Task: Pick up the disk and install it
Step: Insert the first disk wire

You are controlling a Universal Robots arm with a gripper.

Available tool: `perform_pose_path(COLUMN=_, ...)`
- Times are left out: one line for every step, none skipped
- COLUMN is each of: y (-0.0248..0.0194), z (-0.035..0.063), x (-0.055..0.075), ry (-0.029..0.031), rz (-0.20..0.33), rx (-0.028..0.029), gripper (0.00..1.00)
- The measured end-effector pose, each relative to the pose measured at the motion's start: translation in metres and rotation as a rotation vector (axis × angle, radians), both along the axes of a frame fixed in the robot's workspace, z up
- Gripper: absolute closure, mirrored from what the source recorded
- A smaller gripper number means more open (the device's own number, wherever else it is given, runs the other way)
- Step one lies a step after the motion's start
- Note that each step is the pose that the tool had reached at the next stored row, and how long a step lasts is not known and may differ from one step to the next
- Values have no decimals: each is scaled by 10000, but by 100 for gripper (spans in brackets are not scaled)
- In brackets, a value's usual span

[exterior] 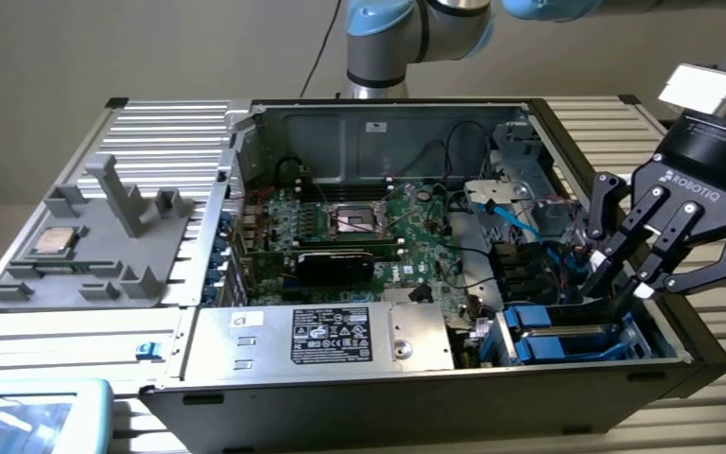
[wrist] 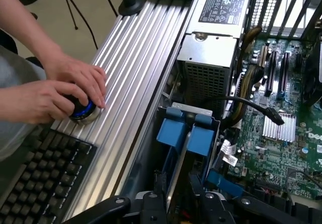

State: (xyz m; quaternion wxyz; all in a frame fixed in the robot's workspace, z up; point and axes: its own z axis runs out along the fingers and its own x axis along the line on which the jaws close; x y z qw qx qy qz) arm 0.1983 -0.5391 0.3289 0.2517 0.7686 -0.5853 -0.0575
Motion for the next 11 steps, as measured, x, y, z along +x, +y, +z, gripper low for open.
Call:
perform_pose_path(y=-1, z=0, x=-13, ry=-116, rz=0, rx=24, gripper=69)
perform_pose_path(y=-1, z=1, x=-27, ry=-202, rz=0, rx=62, gripper=69)
perform_pose_path(y=-2, z=0, x=-44, ry=-262, rz=0, rx=108, gripper=69)
perform_pose_path(y=-3, z=0, x=-58, ry=-301, rz=-1, rx=137, gripper=69)
perform_pose_path(y=-3, z=0, x=-73, ry=-337, rz=-1, rx=166, gripper=69)
perform_pose_path(y=-6, z=1, x=-88, ry=-377, rz=-1, rx=200, gripper=69)
perform_pose_path(y=-8, z=2, x=-99, ry=-418, rz=-1, rx=234, gripper=69)
perform_pose_path(y=-11, z=0, x=-107, ry=-456, rz=-1, rx=260, gripper=69)
perform_pose_path(y=-14, z=0, x=-112, ry=-490, rz=-1, rx=275, gripper=69)
perform_pose_path(y=-18, z=1, x=-117, ry=-531, rz=-1, rx=286, gripper=69)
perform_pose_path(y=-23, z=2, x=-120, ry=-574, rz=-1, rx=302, gripper=69)
